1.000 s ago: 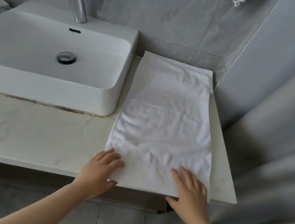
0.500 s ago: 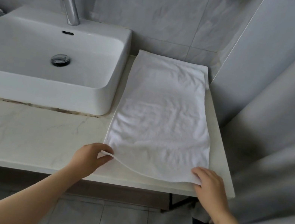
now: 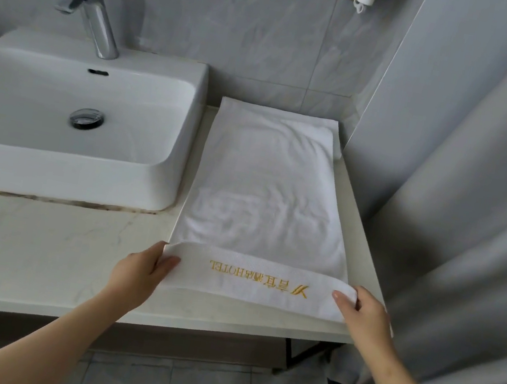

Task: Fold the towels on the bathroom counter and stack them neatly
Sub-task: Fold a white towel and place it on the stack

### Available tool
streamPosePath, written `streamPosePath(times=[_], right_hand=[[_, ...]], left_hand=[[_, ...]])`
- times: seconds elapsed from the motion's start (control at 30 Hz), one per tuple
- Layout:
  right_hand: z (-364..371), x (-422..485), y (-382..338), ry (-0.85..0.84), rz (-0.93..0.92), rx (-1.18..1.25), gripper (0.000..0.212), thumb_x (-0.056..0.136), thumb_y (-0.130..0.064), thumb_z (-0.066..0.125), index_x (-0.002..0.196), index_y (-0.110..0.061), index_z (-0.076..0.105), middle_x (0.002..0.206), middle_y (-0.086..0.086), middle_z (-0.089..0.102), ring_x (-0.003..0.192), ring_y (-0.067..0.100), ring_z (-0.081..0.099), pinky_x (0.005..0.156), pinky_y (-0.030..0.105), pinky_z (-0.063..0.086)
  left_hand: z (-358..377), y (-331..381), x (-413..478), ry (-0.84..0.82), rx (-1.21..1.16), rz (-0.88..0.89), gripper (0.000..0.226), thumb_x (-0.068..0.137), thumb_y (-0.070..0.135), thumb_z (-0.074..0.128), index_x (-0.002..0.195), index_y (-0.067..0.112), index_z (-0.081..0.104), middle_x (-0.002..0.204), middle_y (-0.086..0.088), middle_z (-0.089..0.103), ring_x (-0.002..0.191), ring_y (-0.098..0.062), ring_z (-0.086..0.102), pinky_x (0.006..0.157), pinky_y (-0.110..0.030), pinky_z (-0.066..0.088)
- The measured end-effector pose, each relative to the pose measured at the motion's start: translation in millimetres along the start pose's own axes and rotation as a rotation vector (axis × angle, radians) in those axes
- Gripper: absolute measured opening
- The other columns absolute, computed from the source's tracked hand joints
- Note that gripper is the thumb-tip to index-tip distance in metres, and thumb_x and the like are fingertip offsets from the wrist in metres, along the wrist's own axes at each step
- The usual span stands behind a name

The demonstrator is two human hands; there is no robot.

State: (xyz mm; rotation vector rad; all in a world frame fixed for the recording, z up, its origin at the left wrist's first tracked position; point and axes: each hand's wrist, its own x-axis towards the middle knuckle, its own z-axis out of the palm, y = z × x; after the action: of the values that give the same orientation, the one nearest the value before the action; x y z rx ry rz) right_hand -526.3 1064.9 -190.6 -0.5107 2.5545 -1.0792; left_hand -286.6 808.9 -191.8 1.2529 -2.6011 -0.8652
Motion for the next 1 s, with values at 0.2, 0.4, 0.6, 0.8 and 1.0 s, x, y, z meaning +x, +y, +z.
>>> streamPosePath(times=[0.2,0.4,0.6,0.8,1.0], right_hand=[[6.9,0.6,-13.0,0.011,-0.051,-0.004,0.021,0.097,-0.024,0.048,0.086,-0.006,0.045,0.076,0.005,0.056,0.076,0.025,0.053,0.063,0.033,0.036],[9.5,0.3,-7.1,-0.018,0.018,-0.091,0.026,0.099,-0.027,0.042,0.075,-0.018,0.035,0.07,0.0,0.05,0.071,0.024,0.05,0.06,0.034,0.035],[12.5,5.5,-5.2,-0.042,0.115,-0.03,0.025,0.097,-0.026,0.047,0.076,-0.011,0.044,0.075,0.004,0.052,0.08,0.026,0.049,0.061,0.03,0.035],[12.1,11.2,-18.4,0.067,0.061,0.035,0.019,0.094,-0.025,0.051,0.077,-0.017,0.049,0.074,-0.001,0.056,0.075,0.021,0.052,0.058,0.028,0.037],[6.8,30.7,-37.8,0.173,-0.003,0.131,0.018,0.091,-0.018,0.056,0.082,-0.003,0.056,0.066,0.004,0.052,0.065,0.019,0.045,0.058,0.026,0.037]], left_hand=[[-2.3,21.5,10.3,0.007,-0.118,0.038,0.026,0.099,0.027,0.042,0.076,0.016,0.036,0.066,-0.006,0.051,0.062,-0.026,0.048,0.056,-0.034,0.033],[-3.2,19.2,18.6,-0.009,-0.102,-0.034,0.023,0.1,0.026,0.037,0.08,0.015,0.033,0.066,-0.002,0.048,0.058,-0.019,0.045,0.049,-0.029,0.031],[-1.6,14.4,20.8,-0.075,-0.107,-0.062,0.031,0.101,0.027,0.036,0.071,0.023,0.029,0.065,-0.002,0.048,0.056,-0.016,0.046,0.047,-0.026,0.031],[-5.7,18.0,29.9,-0.013,-0.178,-0.047,0.032,0.1,0.026,0.038,0.07,0.021,0.03,0.061,-0.002,0.045,0.054,-0.017,0.043,0.047,-0.027,0.029],[-13.8,26.3,49.2,0.081,-0.192,-0.033,0.031,0.099,0.024,0.04,0.07,0.019,0.031,0.063,0.0,0.045,0.063,-0.024,0.043,0.054,-0.036,0.026]])
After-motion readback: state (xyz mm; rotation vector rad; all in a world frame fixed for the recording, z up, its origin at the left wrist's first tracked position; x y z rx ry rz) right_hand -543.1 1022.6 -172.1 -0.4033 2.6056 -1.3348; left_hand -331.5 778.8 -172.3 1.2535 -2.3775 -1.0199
